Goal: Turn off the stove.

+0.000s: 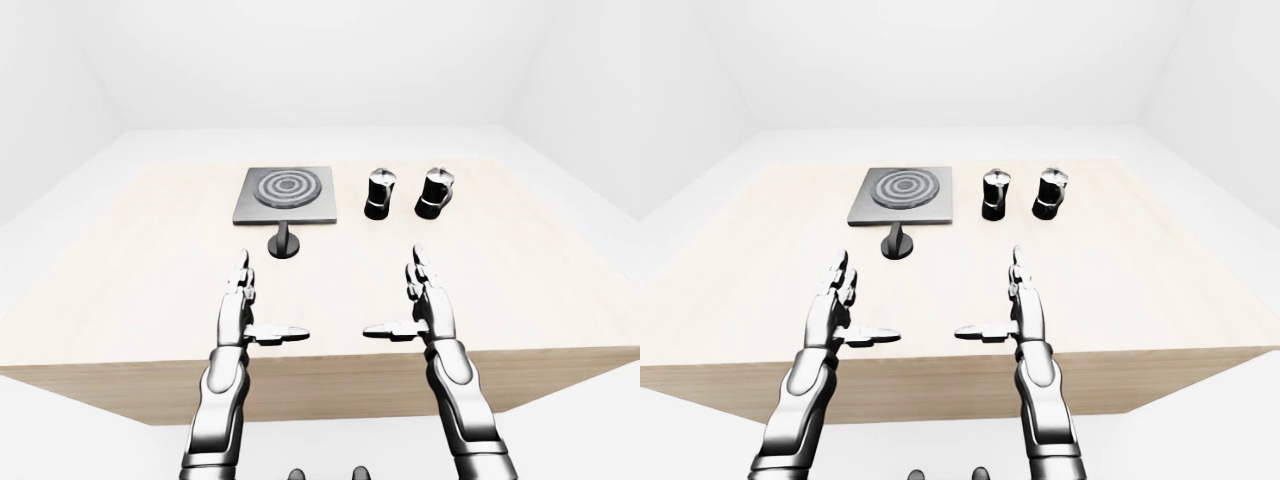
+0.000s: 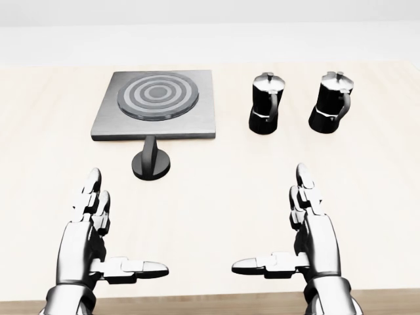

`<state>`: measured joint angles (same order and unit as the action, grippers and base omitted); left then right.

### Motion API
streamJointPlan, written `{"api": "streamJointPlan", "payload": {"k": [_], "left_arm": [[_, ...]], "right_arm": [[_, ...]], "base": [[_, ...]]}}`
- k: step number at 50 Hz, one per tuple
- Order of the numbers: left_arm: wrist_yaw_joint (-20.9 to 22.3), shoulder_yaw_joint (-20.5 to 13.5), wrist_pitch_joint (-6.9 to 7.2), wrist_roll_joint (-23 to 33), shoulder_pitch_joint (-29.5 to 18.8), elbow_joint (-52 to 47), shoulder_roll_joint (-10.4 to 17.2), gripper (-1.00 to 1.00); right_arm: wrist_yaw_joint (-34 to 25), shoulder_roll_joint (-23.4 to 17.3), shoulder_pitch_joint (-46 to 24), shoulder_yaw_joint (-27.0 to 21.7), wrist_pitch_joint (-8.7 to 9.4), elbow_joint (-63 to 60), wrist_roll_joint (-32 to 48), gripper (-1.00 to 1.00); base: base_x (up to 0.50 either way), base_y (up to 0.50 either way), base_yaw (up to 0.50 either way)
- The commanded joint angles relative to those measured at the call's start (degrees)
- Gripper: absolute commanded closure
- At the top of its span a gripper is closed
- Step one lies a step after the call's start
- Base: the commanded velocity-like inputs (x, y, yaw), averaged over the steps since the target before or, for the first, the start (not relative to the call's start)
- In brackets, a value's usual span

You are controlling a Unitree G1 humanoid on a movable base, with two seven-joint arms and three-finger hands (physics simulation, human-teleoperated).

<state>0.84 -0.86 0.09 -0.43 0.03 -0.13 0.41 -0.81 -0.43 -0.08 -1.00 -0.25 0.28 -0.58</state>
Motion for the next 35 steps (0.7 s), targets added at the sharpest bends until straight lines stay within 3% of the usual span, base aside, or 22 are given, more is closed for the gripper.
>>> {"api": "streamJointPlan", "payload": {"k": [1,5,10,14,16,21,28,35], "left_arm": [[1.3,-1.3,0.51,-0.6,0.2,-0.6,0.6,-1.00],[1.3,-1.4,-0.36,-0.6,-0.2,0.6,0.6,-1.00],[1.3,-1.3,-0.16,-0.6,-0.1,0.3,0.6,-1.00],[1.3,-1.2,0.68,-0.6,0.4,-1.0,0.6,-1.00],[1.3,-1.3,-0.15,-0.6,-0.1,0.2,0.6,-1.00],[1.3,-1.3,-0.37,-0.6,-0.1,0.4,0.6,-1.00],[1.4,-1.2,-0.02,-0.6,0.2,-0.2,0.6,-1.00],[1.4,-1.3,-0.56,-0.6,-0.1,0.6,0.6,-1.00]], "right_arm": [[-1.0,-0.7,0.1,-1.8,-0.45,0.0,-1.3,-1.00],[-1.1,-0.7,0.0,-1.5,-0.67,0.3,-1.1,-1.00],[-1.4,-0.7,0.4,-1.6,-1.32,0.0,-1.2,-1.00],[-1.3,-0.7,0.3,-1.5,-0.97,-0.1,-1.1,-1.00],[-1.2,-0.8,0.2,-1.5,-0.94,0.1,-0.8,-1.00],[-0.8,-0.7,0.4,-1.4,0.44,-1.1,-0.4,-1.00],[-1.2,-0.7,0.4,-1.2,-0.01,-0.6,-0.2,-1.00],[-1.4,-0.7,0.3,-1.2,-0.02,-0.7,-0.2,-1.00]], "base": [[0.00,0.00,0.00],[0.00,0.00,0.00],[0.00,0.00,0.00],[0.00,0.00,0.00],[0.00,0.00,0.00],[0.00,0.00,0.00],[0.00,0.00,0.00],[0.00,0.00,0.00]]}}
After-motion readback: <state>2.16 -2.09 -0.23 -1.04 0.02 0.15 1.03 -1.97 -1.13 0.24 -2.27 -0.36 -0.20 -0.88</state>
